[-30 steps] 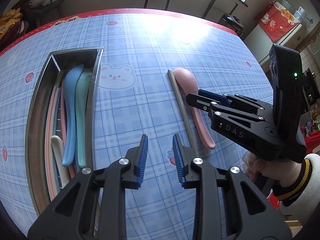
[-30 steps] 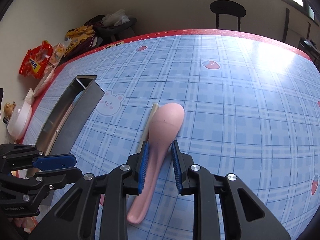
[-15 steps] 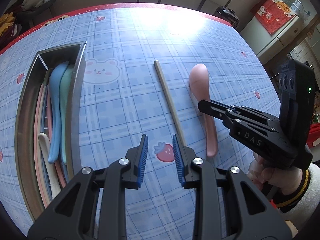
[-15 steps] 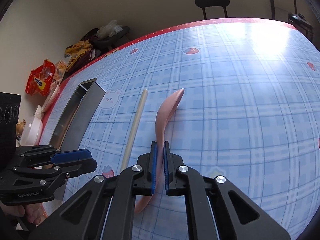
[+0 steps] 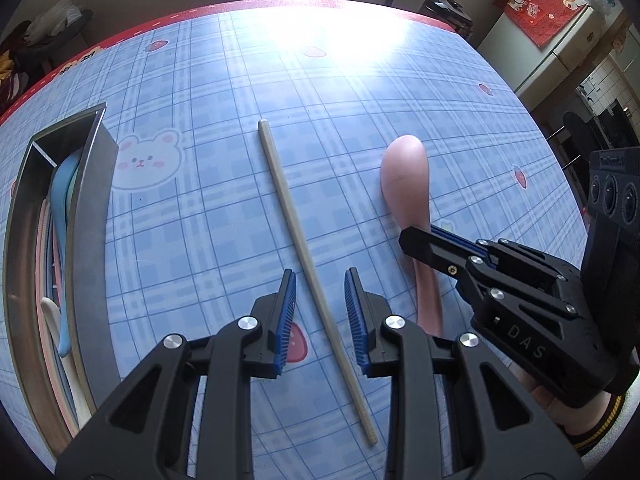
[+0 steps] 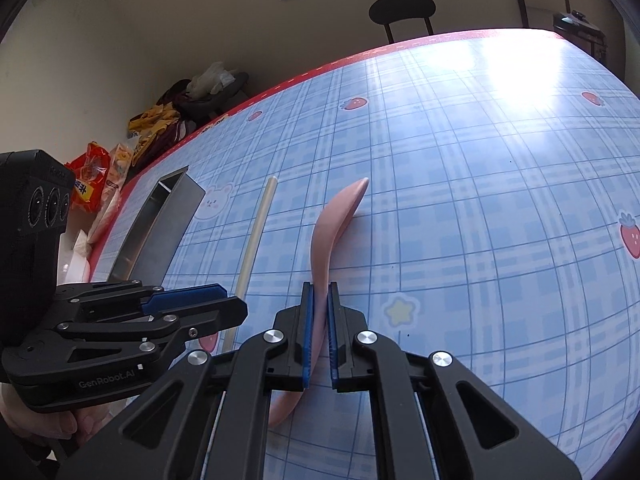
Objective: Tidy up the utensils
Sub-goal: 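Close the right tool on the pink spoon while the left tool grasps the beige chopstick, then carry the pink spoon and beige chopstick over the steel caddy with both tools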
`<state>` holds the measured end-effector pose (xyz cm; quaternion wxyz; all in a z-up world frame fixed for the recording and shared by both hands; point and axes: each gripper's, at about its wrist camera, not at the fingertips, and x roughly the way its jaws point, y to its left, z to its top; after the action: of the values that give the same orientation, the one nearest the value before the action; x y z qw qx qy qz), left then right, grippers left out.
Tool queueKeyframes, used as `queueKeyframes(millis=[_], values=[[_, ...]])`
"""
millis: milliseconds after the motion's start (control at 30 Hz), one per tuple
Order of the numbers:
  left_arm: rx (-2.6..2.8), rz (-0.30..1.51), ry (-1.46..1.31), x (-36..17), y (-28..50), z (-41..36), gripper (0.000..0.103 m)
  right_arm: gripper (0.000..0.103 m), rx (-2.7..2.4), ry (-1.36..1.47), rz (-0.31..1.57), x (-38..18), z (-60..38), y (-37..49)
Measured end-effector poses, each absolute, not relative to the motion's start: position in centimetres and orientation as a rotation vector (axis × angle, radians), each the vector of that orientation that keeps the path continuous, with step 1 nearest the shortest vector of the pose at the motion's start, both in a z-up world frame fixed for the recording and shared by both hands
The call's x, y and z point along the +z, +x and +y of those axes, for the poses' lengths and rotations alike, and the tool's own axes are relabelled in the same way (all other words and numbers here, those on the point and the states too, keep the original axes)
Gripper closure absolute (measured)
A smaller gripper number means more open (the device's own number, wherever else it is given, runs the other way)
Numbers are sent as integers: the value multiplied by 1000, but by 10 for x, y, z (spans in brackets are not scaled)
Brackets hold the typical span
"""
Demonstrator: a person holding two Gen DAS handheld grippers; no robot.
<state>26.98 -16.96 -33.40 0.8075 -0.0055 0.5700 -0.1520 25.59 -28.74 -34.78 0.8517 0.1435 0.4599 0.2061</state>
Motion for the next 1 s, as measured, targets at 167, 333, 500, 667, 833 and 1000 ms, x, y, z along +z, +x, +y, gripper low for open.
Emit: queueKeyframes(millis=[167, 333, 500, 667, 833, 1000], values=[[-302, 1194, 20, -336, 280, -181, 75, 96, 435, 308, 962, -349, -291, 252], [-297, 1170, 38, -337, 282, -180, 76, 96, 439, 318, 958, -350, -294, 250], [-275, 1163, 47, -338, 280, -177, 89, 96, 441, 324, 955, -350, -296, 250], [-296, 1174, 3, -338, 267, -159, 93, 96, 440, 323, 952, -350, -297, 248], [-306, 1193, -67, -336, 246, -140, 93, 96, 436, 320, 952, -349, -295, 248], [-323, 1175, -109, -318, 226, -119, 93, 96, 410, 302, 967, -346, -288, 248]])
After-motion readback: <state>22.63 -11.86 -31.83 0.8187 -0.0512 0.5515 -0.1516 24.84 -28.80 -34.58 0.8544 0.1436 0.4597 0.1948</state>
